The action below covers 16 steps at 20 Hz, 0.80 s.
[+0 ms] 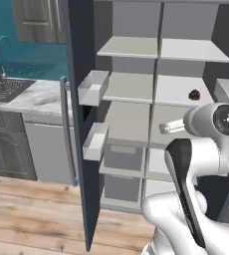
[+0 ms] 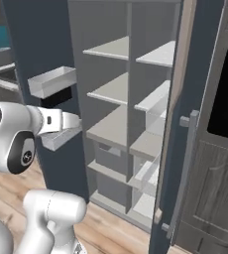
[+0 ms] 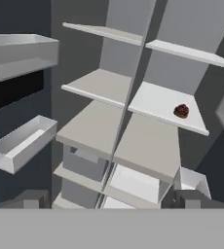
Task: Take the cakes from the fridge and place them on the empty tray on the dining counter.
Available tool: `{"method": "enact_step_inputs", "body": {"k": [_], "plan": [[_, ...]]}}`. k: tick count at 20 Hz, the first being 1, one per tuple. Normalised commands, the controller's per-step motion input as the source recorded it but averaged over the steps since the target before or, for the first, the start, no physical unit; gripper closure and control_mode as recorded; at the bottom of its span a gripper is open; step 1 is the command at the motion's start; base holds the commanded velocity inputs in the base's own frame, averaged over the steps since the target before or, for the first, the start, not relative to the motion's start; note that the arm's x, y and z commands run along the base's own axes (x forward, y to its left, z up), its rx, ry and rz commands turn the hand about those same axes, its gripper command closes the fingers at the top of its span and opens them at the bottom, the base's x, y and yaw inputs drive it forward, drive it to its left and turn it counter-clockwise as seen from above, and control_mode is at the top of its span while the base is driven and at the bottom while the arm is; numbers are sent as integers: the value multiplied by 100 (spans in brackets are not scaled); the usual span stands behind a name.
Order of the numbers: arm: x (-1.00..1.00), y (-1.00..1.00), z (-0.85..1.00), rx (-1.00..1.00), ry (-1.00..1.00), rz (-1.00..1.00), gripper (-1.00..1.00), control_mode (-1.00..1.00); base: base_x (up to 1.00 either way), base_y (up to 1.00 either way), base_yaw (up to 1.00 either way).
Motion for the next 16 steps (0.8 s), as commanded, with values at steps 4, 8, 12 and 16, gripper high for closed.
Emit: {"method": "enact_step_inputs", "body": {"k": [4,8,12,16], "plan": [[0,0,0,0,0,0,-100,100,0,-4,-26],[0,0,0,0,0,0,-100,100,0,-2,-20],[0,0,0,0,0,0,-100,100,12,0,-13],[0,0,0,0,0,0,-100,100,19,-1,-11]]}}
